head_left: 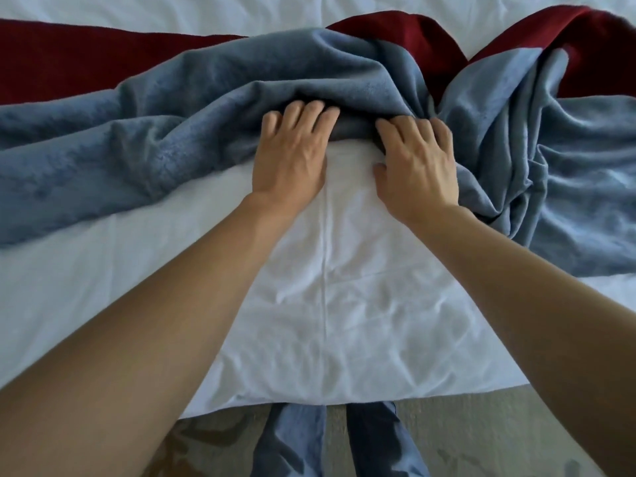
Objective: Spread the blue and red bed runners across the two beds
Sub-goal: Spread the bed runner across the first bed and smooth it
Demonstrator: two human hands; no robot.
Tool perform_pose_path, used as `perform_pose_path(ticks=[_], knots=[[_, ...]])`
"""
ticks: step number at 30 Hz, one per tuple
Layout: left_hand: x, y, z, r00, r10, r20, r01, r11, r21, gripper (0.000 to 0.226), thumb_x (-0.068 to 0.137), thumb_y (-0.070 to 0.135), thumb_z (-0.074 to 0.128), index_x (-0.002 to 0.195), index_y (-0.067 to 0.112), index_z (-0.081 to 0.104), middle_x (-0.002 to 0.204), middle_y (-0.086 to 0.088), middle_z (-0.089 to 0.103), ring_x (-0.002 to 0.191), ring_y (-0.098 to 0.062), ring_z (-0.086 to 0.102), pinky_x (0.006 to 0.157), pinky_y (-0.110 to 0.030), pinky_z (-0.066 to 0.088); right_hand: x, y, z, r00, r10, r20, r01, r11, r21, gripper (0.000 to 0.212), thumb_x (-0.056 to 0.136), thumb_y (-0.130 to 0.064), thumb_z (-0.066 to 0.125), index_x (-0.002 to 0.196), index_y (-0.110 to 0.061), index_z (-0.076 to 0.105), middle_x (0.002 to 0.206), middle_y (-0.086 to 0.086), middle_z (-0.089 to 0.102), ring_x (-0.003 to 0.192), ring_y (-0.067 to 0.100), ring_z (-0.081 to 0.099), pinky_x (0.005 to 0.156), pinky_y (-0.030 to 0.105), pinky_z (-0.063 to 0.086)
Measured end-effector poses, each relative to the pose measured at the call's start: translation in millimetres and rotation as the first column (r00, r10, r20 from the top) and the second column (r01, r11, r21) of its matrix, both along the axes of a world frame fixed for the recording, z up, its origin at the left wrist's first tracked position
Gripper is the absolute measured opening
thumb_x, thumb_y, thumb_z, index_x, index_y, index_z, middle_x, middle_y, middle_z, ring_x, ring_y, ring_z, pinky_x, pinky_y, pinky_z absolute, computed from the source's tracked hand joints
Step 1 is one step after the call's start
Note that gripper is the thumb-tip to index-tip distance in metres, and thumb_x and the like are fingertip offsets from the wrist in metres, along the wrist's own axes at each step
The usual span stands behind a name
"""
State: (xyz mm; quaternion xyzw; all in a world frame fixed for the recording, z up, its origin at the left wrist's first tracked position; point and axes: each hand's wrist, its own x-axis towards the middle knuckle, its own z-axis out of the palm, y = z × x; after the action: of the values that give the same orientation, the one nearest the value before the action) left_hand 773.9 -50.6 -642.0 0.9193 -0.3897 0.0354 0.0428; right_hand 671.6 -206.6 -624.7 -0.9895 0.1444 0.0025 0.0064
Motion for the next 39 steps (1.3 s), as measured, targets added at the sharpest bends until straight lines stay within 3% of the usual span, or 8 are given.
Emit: perform_pose_path(ticks=[5,11,18,23,28,33,39], knots=[[23,-17,-8,1.0,-0.015,-0.005,0.015,1.0,-0.003,0.024,0.098,0.018,0.045,0.117,0.02,0.06,0.116,-0.002,0.059,0.111,-0.027,0.051,0.093,-0.043,0.033,25,-16,-8,1.0,-0.019,-0.011,0.019,1.0,-0.015,0.031,0.096,-0.026,0.047,0.121,-0.014,0.062,0.113,0.009,0.063,0.108,0.032,0.054,0.117,0.045,0.023],[32,-26,-16,1.0,-0.005,-0.012,0.004,0.999,-0.042,0.025,0.098,0.019,0.04,0.098,0.018,0.065,0.103,-0.004,0.064,0.104,-0.029,0.054,0.092,-0.044,0.034,42,-20,-12,0.999,-0.045,-0.028,0.047,0.997,0.06,0.02,0.09,-0.019,0.049,0.095,-0.014,0.068,0.093,0.007,0.068,0.099,0.029,0.057,0.121,0.045,0.015],[2,4,-2,0.993,-0.028,-0.117,0.013,0.992,-0.127,0.015,0.091,0.022,0.05,0.086,0.018,0.064,0.084,0.0,0.061,0.088,-0.025,0.052,0.083,-0.039,0.029,14,-3,0,0.999,0.01,-0.035,-0.006,0.996,0.089,0.017,0.087,-0.011,0.048,0.09,-0.013,0.065,0.086,0.006,0.067,0.097,0.029,0.056,0.124,0.048,0.007],[-51,55,5,0.985,-0.022,-0.168,0.0,0.991,-0.133,0.009,0.085,0.022,0.061,0.077,0.018,0.062,0.073,0.003,0.056,0.079,-0.024,0.052,0.077,-0.04,0.031,-40,27,2,0.991,0.137,0.007,-0.137,0.981,0.136,0.016,0.083,-0.002,0.054,0.087,-0.011,0.066,0.076,0.006,0.064,0.087,0.03,0.057,0.124,0.046,0.01],[-82,70,17,0.982,-0.009,-0.189,-0.02,0.989,-0.149,0.005,0.083,0.019,0.062,0.08,0.017,0.066,0.076,0.003,0.06,0.08,-0.024,0.054,0.08,-0.04,0.035,-67,41,9,0.977,0.213,0.029,-0.215,0.969,0.122,0.019,0.081,0.004,0.055,0.086,-0.01,0.067,0.073,0.005,0.06,0.084,0.029,0.057,0.123,0.05,0.015],[-94,92,35,0.986,0.062,-0.153,-0.089,0.98,-0.176,0.029,0.084,0.028,0.064,0.113,0.023,0.065,0.108,0.008,0.062,0.102,-0.018,0.056,0.089,-0.036,0.035,-56,66,28,0.95,0.274,0.151,-0.294,0.947,0.129,0.02,0.084,-0.001,0.055,0.094,-0.012,0.068,0.084,0.004,0.061,0.087,0.028,0.058,0.121,0.053,0.018],[-59,179,46,0.961,0.249,-0.124,-0.263,0.958,-0.115,0.032,0.083,0.026,0.07,0.114,0.023,0.065,0.109,0.004,0.064,0.103,-0.022,0.057,0.086,-0.037,0.034,-12,146,39,0.9,0.391,0.193,-0.425,0.887,0.18,0.018,0.083,-0.009,0.064,0.1,-0.012,0.07,0.087,0.004,0.067,0.086,0.028,0.061,0.12,0.051,0.024]])
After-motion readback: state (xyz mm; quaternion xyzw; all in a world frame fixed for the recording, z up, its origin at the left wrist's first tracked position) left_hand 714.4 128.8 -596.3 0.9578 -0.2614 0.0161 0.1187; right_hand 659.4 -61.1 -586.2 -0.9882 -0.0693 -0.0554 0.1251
